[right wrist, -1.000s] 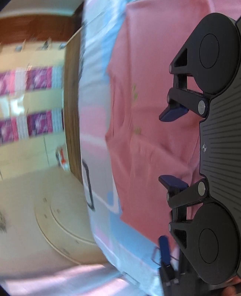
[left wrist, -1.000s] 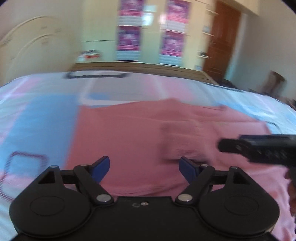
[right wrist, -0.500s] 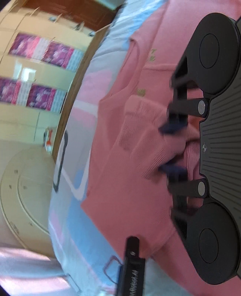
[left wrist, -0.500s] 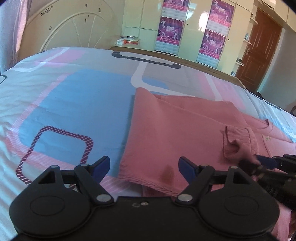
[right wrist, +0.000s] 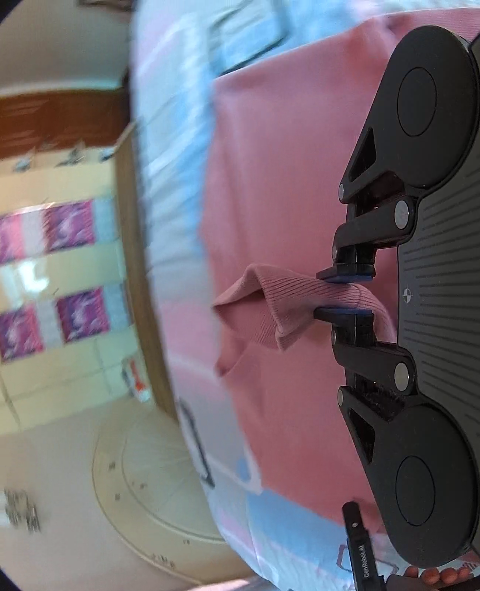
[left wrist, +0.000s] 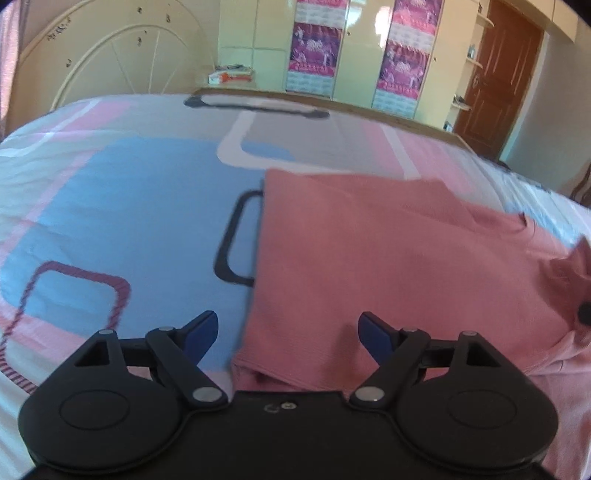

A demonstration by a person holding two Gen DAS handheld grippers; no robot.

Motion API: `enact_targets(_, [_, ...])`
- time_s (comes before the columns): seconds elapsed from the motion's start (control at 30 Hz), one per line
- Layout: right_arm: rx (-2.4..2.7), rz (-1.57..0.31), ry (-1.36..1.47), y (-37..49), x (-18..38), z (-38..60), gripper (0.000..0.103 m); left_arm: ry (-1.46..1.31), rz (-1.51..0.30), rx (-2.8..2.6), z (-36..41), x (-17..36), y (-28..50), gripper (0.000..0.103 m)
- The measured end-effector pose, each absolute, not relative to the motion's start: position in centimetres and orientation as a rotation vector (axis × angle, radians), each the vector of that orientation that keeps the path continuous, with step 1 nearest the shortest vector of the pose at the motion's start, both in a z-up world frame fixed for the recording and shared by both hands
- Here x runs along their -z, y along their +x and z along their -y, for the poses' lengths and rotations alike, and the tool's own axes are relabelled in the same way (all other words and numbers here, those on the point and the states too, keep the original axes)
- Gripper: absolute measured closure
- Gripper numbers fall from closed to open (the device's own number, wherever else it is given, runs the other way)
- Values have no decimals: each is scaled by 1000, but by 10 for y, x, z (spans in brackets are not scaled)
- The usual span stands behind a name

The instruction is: Fold small clothes

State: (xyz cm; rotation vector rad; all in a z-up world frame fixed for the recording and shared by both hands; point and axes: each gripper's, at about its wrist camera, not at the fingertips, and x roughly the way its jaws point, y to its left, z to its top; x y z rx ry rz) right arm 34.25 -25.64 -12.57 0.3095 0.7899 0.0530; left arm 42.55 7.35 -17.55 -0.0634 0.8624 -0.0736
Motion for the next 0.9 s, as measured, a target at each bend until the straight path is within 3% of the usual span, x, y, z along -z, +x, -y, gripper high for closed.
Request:
enact_targets(0.1, [-11,-818,348,334,134,274,88,-52,-878,73,-72,180,425,21])
enact_targets(0.13, [2,-811,369,333,132,281,74,-55,-875,74,-72,179,425,21])
enact_targets(0.17, [-1,-799,402,330,129,290,53,-59,-874,72,-73,178,425,21])
enact_targets(0.2, [5,-787,422,330,127,295,46,-65,-874,68,-74,178,426,21])
enact_targets(0.57, [53,-818,466,370,144,302,44,-140,-873,38,-85,179,472,26])
enact_targets(0.6, [54,-821,457,375,145,301,45,-140,-871,38,-84,179,476,27])
enact_targets(0.63, [44,-828,447,379,147,300,56,-138,-865,37,-84,179,480,29])
enact_targets(0.67, [28,-836,435,382,148,296,82,-137,-859,39,-83,179,483,33])
enact_targets(0.7, [3,-849,427,385,149,293,92,-137,-854,41,-82,180,487,40])
enact_targets(0.77, [-9,-855,385,386,147,285,94,-145,-847,47,-82,181,495,49])
enact_targets(0.83, [-24,-840,352,383,142,281,96,-156,-833,45,-82,181,499,68])
enact_targets(0.87, [-25,-818,353,380,139,282,97,-164,-825,53,-82,180,501,86])
enact_targets(0.9, [-16,-786,344,374,133,283,97,-165,-817,48,-82,179,501,88])
